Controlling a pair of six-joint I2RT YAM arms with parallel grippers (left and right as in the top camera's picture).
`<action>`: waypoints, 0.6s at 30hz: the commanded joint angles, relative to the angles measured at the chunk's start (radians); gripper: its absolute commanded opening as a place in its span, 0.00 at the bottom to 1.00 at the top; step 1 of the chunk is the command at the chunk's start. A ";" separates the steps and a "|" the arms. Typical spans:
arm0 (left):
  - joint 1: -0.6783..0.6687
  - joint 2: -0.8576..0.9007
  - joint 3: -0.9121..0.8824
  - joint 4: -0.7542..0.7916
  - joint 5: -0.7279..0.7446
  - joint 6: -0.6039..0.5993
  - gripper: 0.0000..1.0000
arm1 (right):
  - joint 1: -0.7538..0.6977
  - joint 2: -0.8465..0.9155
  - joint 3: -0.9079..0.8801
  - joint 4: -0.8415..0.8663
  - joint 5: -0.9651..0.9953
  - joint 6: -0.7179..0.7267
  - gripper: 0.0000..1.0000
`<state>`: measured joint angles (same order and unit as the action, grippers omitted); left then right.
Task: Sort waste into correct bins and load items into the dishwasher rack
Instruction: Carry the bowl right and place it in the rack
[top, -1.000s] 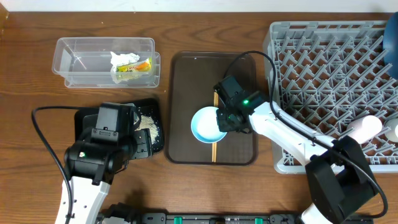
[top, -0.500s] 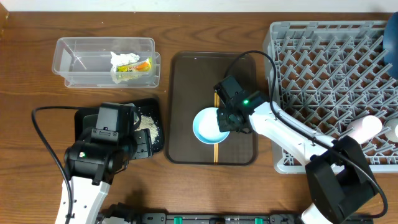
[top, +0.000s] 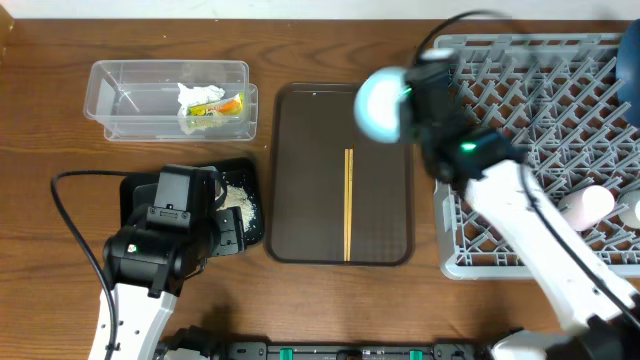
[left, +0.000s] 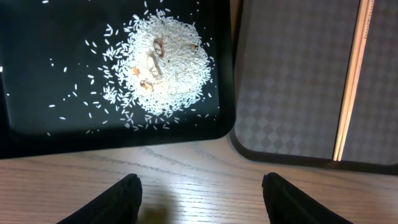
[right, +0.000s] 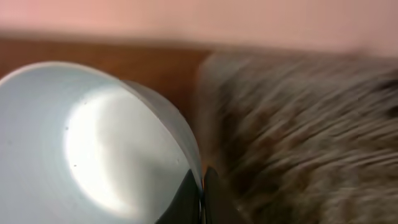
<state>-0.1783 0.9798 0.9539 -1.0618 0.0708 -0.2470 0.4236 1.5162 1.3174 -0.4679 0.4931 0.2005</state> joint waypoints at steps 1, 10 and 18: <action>0.006 -0.001 0.004 0.002 -0.016 0.002 0.65 | -0.068 -0.009 0.010 0.082 0.285 -0.178 0.01; 0.006 -0.001 0.004 0.013 -0.016 0.002 0.66 | -0.247 0.039 0.010 0.349 0.462 -0.386 0.01; 0.006 -0.001 0.004 0.024 -0.016 0.001 0.66 | -0.366 0.203 0.010 0.598 0.646 -0.716 0.01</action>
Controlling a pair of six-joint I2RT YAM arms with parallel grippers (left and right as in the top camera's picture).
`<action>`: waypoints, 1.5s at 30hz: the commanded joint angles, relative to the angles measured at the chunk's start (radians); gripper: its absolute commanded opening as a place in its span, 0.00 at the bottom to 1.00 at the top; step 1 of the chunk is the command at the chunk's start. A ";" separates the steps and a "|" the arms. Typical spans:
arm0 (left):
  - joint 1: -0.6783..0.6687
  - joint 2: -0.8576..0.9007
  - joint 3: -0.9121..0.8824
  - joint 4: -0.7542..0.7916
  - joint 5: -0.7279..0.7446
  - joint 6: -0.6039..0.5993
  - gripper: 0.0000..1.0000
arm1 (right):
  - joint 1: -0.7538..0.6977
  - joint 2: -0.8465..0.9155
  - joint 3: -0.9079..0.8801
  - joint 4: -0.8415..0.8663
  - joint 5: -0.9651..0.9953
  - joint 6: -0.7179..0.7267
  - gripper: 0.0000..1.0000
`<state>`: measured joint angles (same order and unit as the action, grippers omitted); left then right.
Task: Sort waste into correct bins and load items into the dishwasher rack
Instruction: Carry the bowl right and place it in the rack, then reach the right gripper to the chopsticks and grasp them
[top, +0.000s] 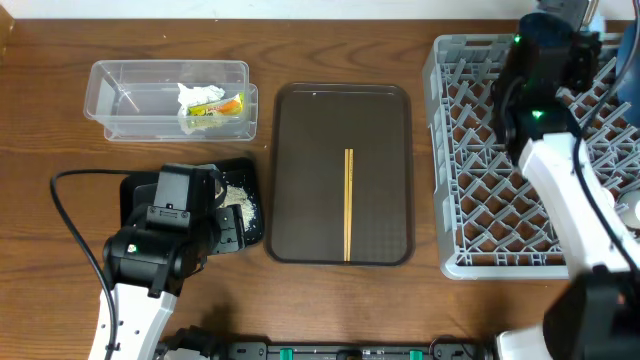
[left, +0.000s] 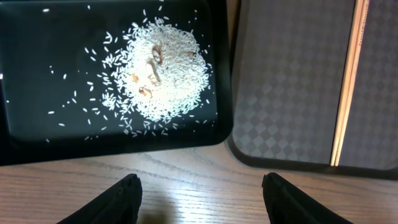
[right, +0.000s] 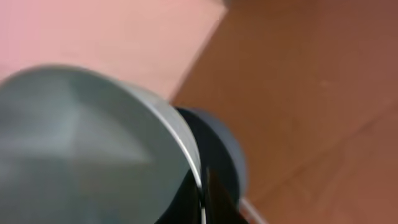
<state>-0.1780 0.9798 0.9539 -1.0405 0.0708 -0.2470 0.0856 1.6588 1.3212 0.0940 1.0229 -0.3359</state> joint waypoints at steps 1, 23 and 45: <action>0.006 -0.001 0.004 0.005 -0.016 0.001 0.66 | -0.036 0.084 0.006 0.066 0.130 -0.212 0.01; 0.006 -0.001 0.004 0.010 -0.016 0.001 0.66 | -0.013 0.368 0.005 0.010 0.140 -0.103 0.01; 0.006 -0.001 0.004 0.009 -0.015 -0.002 0.66 | 0.162 0.352 0.005 -0.460 0.121 0.344 0.33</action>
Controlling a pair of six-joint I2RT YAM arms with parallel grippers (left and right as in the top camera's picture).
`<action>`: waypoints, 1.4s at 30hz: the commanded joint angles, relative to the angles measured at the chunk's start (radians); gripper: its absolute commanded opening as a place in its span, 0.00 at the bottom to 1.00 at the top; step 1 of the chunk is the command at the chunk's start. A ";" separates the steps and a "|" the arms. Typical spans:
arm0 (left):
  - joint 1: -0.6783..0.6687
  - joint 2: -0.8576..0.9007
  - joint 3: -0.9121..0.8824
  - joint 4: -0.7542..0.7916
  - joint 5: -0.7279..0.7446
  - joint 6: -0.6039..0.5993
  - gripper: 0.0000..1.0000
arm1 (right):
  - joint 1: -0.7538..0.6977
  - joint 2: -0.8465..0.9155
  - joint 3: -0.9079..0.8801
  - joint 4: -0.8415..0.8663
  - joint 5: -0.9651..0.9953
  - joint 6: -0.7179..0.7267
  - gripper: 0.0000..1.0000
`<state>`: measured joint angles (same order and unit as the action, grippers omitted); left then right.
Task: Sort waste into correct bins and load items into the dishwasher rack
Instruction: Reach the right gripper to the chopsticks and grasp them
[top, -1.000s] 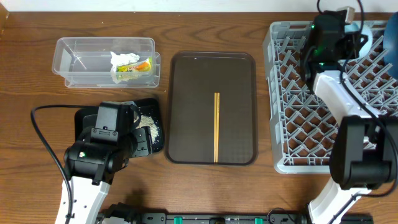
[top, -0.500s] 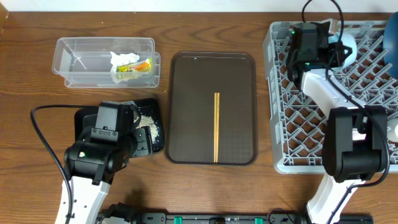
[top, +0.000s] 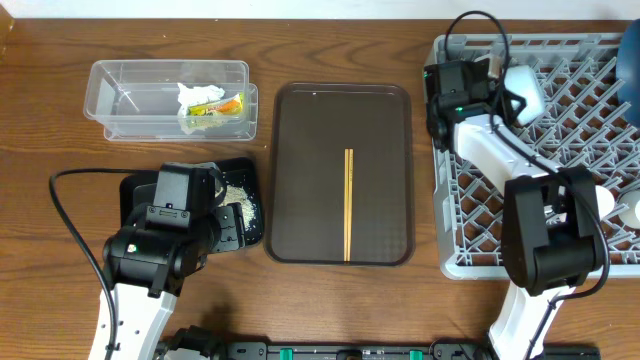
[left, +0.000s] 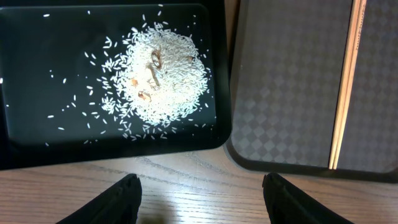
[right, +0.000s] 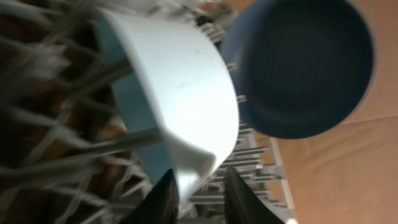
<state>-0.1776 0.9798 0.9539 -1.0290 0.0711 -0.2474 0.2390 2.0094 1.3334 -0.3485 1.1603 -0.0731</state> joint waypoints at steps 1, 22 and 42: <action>0.005 -0.001 0.004 -0.002 -0.015 -0.002 0.66 | 0.013 -0.007 -0.007 -0.030 -0.017 0.095 0.37; 0.005 -0.001 0.004 -0.014 -0.015 -0.002 0.72 | 0.121 -0.409 -0.008 -0.338 -1.254 0.269 0.70; 0.005 -0.001 0.004 -0.014 -0.012 -0.002 0.72 | 0.391 -0.051 -0.008 -0.407 -1.125 0.602 0.67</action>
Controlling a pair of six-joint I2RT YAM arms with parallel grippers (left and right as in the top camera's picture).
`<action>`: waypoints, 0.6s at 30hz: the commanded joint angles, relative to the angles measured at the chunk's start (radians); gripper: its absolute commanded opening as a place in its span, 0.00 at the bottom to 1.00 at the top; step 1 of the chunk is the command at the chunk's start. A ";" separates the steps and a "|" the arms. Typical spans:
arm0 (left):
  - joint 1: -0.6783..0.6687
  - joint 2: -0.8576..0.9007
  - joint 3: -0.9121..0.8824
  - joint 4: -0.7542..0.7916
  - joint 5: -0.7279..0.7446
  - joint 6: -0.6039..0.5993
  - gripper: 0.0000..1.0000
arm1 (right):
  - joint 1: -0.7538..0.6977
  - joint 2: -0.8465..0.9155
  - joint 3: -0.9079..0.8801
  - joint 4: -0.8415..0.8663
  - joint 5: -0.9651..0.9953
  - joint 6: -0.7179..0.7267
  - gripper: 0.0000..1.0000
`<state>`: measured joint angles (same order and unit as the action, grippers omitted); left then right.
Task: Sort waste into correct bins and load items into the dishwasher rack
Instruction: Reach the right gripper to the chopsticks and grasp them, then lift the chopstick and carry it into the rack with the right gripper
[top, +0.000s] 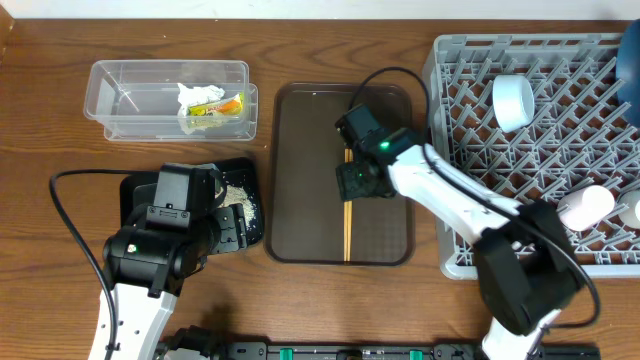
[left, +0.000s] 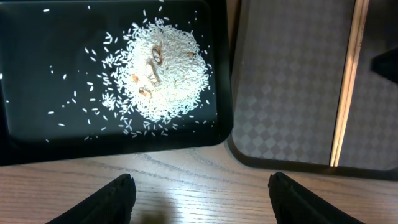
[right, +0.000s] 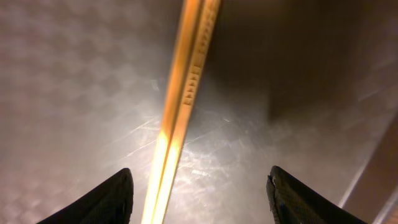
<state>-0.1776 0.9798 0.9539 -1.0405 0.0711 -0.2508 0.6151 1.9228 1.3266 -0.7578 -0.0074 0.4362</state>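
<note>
A pair of wooden chopsticks (top: 348, 215) lies lengthwise on the brown tray (top: 300, 150). My right gripper (top: 352, 183) hangs open just over them. In the right wrist view the chopsticks (right: 180, 106) run between its fingers, close to the left one, with the gripper (right: 200, 186) empty. A pale cup (top: 513, 100) lies on its side in the grey dishwasher rack (top: 470, 200). My left gripper (left: 202, 186) is open over bare wood, just in front of the black tray (left: 37, 62) holding a heap of rice (left: 158, 71).
A clear bin (top: 170, 95) with wrappers stands at the back left. A blue bowl (top: 630, 60) shows at the rack's far right edge, and a pink cup (top: 585, 207) lies in the rack's near right part. The left arm's cable (top: 70, 215) loops left of the black tray.
My right gripper was at the rack's back left with the pale cup's rim between its fingers. Now it is open over the chopsticks on the brown tray. The cup stays in the rack.
My right gripper first held the pale cup above the brown tray's far right corner, then over the rack's back edge. Then the cup lay among the rack's tines. Now the gripper is empty above the chopsticks. The left arm has hardly moved.
</note>
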 joint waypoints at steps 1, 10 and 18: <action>0.005 -0.001 0.004 -0.002 -0.012 0.002 0.72 | 0.015 0.048 -0.001 0.002 0.044 0.102 0.67; 0.005 -0.001 0.004 -0.002 -0.012 0.002 0.72 | 0.021 0.128 -0.001 0.002 0.056 0.111 0.64; 0.005 -0.001 0.004 -0.002 -0.012 0.002 0.72 | 0.022 0.148 -0.001 -0.031 0.090 0.152 0.64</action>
<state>-0.1776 0.9798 0.9539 -1.0405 0.0711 -0.2508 0.6216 2.0209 1.3376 -0.7788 0.0513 0.5529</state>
